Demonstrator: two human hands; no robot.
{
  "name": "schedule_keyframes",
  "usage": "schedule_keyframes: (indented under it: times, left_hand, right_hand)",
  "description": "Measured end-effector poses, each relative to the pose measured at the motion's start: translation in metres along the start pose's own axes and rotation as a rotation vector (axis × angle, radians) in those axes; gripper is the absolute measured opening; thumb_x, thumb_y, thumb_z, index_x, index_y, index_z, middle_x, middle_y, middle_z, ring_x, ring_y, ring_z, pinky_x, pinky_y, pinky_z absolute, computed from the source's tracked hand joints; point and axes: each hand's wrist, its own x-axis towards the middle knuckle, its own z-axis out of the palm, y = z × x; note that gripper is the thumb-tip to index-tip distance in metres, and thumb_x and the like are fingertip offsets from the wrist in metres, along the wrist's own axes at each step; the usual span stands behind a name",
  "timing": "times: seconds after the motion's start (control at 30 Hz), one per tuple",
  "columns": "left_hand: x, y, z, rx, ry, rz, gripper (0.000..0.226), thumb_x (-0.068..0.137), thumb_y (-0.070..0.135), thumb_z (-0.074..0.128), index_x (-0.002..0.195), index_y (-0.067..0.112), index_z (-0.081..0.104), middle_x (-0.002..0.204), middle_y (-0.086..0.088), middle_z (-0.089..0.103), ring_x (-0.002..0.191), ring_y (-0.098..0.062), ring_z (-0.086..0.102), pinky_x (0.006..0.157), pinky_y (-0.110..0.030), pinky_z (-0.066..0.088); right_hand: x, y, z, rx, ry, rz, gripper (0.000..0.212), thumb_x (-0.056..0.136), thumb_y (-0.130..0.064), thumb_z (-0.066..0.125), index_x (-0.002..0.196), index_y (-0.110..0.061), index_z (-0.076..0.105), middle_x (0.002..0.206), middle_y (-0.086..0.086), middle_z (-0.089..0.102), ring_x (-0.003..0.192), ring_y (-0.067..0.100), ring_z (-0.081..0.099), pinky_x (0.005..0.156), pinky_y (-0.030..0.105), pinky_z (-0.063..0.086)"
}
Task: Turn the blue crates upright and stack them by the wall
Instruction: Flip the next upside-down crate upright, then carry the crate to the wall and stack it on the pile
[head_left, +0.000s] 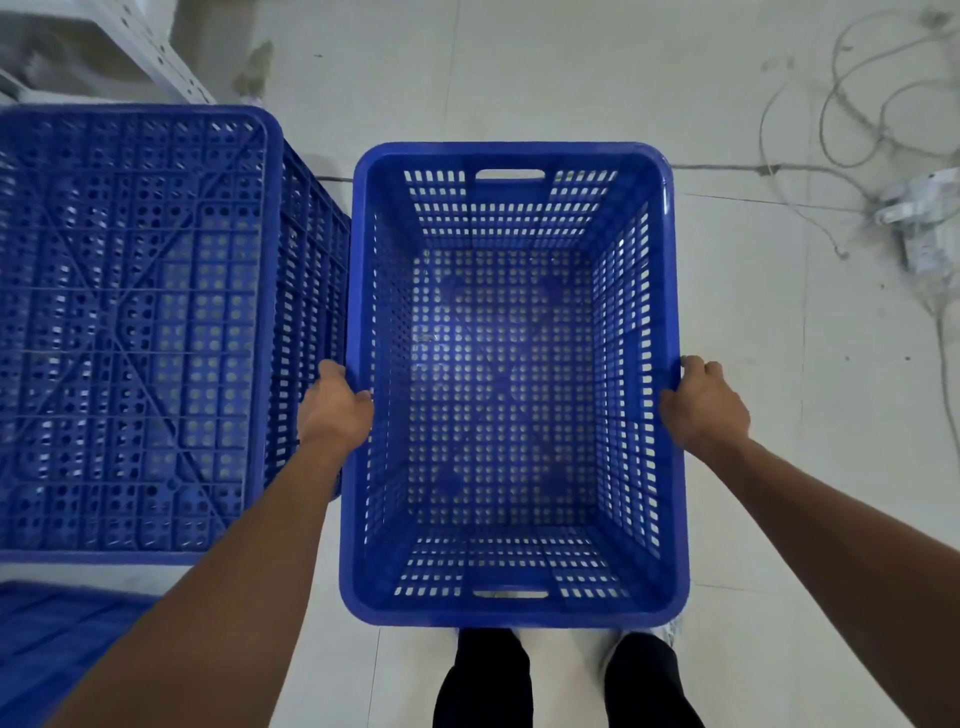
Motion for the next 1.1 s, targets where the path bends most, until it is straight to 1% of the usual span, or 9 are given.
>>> schedule_keyframes:
  times: [0.07, 0.13, 0.4, 0.5, 0.6, 0.73, 0.87, 0.97, 1.1]
  left_hand:
    - [0.001, 0.000, 0.000, 0.003, 0.000, -0.003, 0.044, 0.099, 0.021, 0.055, 0.136, 0.007, 0.038, 0.090, -0.008, 0.055, 0.069, -0.022, 0.053, 0.054, -0.034, 0.039]
    - [0.000, -0.002, 0.002, 0.008, -0.003, -0.006, 0.044, 0.098, 0.022, 0.056, 0.136, 0.007, 0.039, 0.091, -0.007, 0.055, 0.075, -0.024, 0.054, 0.060, -0.036, 0.044]
    - [-0.020, 0.006, -0.019, 0.014, -0.003, 0.036, 0.041, 0.098, 0.026, 0.056, 0.132, 0.008, 0.041, 0.104, -0.017, 0.063, 0.087, -0.033, 0.061, 0.070, -0.041, 0.052]
    - [-0.042, 0.013, -0.045, 0.006, -0.005, 0.054, 0.036, 0.097, 0.026, 0.057, 0.125, 0.007, 0.043, 0.091, -0.014, 0.062, 0.077, -0.029, 0.059, 0.063, -0.037, 0.048]
    - [-0.069, 0.021, -0.082, 0.022, 0.001, 0.065, 0.036, 0.097, 0.027, 0.057, 0.124, 0.007, 0.044, 0.081, -0.007, 0.057, 0.070, -0.024, 0.056, 0.056, -0.032, 0.044]
    - [-0.135, 0.037, -0.142, 0.050, -0.040, 0.078, 0.030, 0.097, 0.030, 0.059, 0.111, 0.009, 0.043, 0.087, -0.008, 0.057, 0.078, -0.027, 0.056, 0.066, -0.036, 0.048]
    - [-0.204, 0.045, -0.193, 0.014, -0.018, 0.055, 0.027, 0.094, 0.029, 0.061, 0.104, 0.007, 0.049, 0.088, -0.013, 0.061, 0.072, -0.023, 0.055, 0.059, -0.032, 0.040]
    - [-0.258, 0.048, -0.222, -0.045, 0.040, 0.021, 0.023, 0.090, 0.024, 0.062, 0.099, 0.005, 0.053, 0.092, -0.015, 0.064, 0.080, -0.030, 0.058, 0.066, -0.032, 0.043]
    - [-0.331, 0.052, -0.247, -0.130, 0.109, -0.050, 0.019, 0.085, 0.019, 0.060, 0.096, 0.005, 0.054, 0.091, -0.014, 0.063, 0.082, -0.030, 0.058, 0.068, -0.032, 0.042]
  right_hand:
    - [0.001, 0.002, -0.001, 0.039, -0.040, 0.054, 0.033, 0.097, -0.024, 0.044, 0.128, -0.013, 0.045, 0.115, 0.010, 0.061, 0.093, 0.031, 0.060, 0.074, 0.038, 0.047]
    - [0.001, 0.003, 0.001, 0.070, -0.061, 0.090, 0.029, 0.097, -0.029, 0.044, 0.123, -0.016, 0.045, 0.107, 0.009, 0.065, 0.089, 0.030, 0.063, 0.077, 0.042, 0.053]
    - [-0.022, 0.010, -0.022, 0.111, -0.033, 0.100, 0.026, 0.099, -0.030, 0.044, 0.118, -0.014, 0.044, 0.096, 0.005, 0.059, 0.085, 0.029, 0.063, 0.075, 0.040, 0.052]
    - [-0.043, 0.014, -0.047, 0.137, -0.040, 0.103, 0.026, 0.099, -0.032, 0.044, 0.117, -0.015, 0.045, 0.098, 0.004, 0.061, 0.087, 0.027, 0.064, 0.077, 0.042, 0.055]
    - [-0.067, 0.011, -0.086, 0.163, -0.014, 0.070, 0.026, 0.099, -0.031, 0.044, 0.119, -0.014, 0.047, 0.100, 0.004, 0.062, 0.083, 0.024, 0.060, 0.074, 0.038, 0.051]
    - [-0.116, 0.013, -0.157, 0.171, -0.013, 0.035, 0.027, 0.098, -0.028, 0.044, 0.120, -0.013, 0.049, 0.109, 0.008, 0.065, 0.082, 0.022, 0.054, 0.072, 0.034, 0.043]
    - [-0.164, 0.016, -0.219, 0.222, 0.012, -0.030, 0.029, 0.099, -0.026, 0.044, 0.123, -0.010, 0.049, 0.099, 0.004, 0.059, 0.080, 0.022, 0.052, 0.071, 0.033, 0.039]
    - [-0.199, 0.019, -0.258, 0.251, 0.038, -0.102, 0.031, 0.098, -0.025, 0.045, 0.124, -0.008, 0.050, 0.102, 0.006, 0.061, 0.079, 0.023, 0.052, 0.070, 0.033, 0.040]
    - [-0.236, 0.029, -0.298, 0.251, 0.121, -0.176, 0.027, 0.098, -0.028, 0.046, 0.114, -0.007, 0.051, 0.093, 0.007, 0.061, 0.074, 0.024, 0.053, 0.065, 0.033, 0.039]
